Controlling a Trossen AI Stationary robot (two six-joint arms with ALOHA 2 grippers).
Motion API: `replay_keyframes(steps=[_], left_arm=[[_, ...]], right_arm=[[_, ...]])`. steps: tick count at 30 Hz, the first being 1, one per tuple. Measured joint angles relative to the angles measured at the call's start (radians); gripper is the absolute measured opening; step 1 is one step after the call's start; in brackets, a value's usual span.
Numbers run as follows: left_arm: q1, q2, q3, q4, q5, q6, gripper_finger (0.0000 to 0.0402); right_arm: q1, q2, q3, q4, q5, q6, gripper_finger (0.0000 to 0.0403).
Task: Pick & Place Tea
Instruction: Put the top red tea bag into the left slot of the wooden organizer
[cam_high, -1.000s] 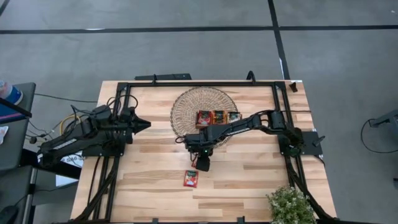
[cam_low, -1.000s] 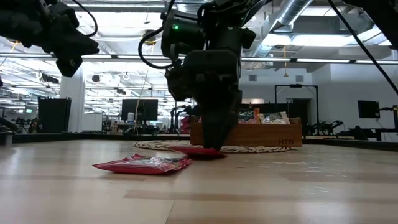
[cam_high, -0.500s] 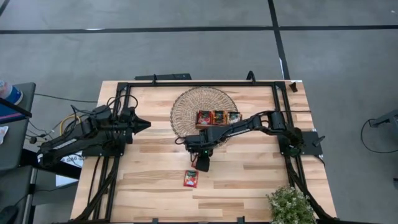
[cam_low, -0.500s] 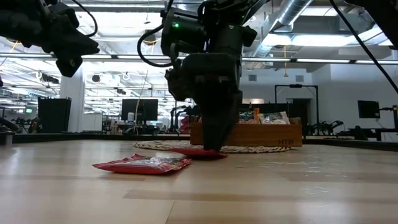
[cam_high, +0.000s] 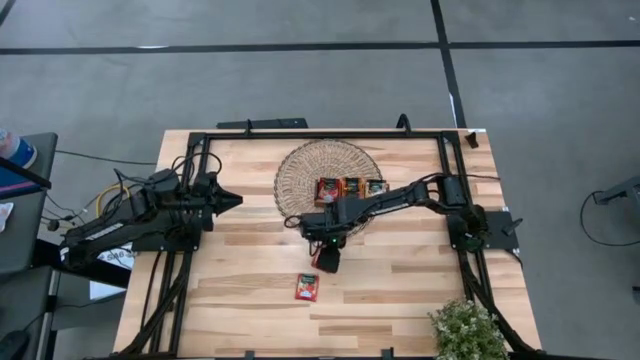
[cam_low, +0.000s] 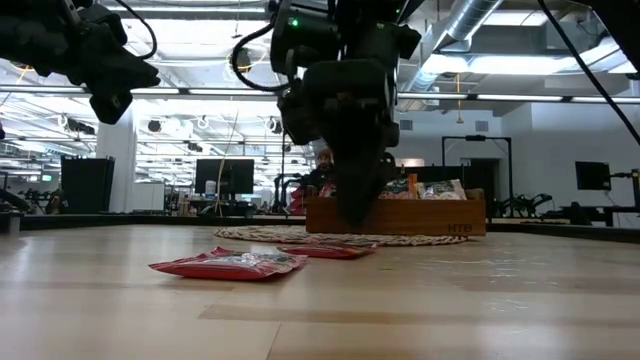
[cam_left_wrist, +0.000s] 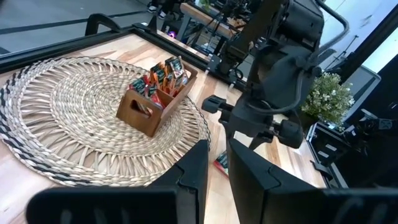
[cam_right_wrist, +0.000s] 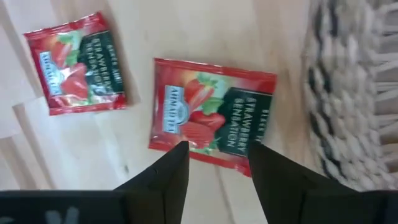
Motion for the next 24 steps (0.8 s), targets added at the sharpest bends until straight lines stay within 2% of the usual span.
replay_keyframes(steps=[9,24], left_arm=[[0.0,0.0,0.0,0.0,0.0,0.0,0.005],[0.0,0.0,0.0,0.0,0.0,0.0,0.005]], right_arm=[[0.001,0.018,-0.042,0.044,0.07,-0.001,0.0166],[0.024,0.078,-0.033,0.04,0.074,0.018,0.0164]])
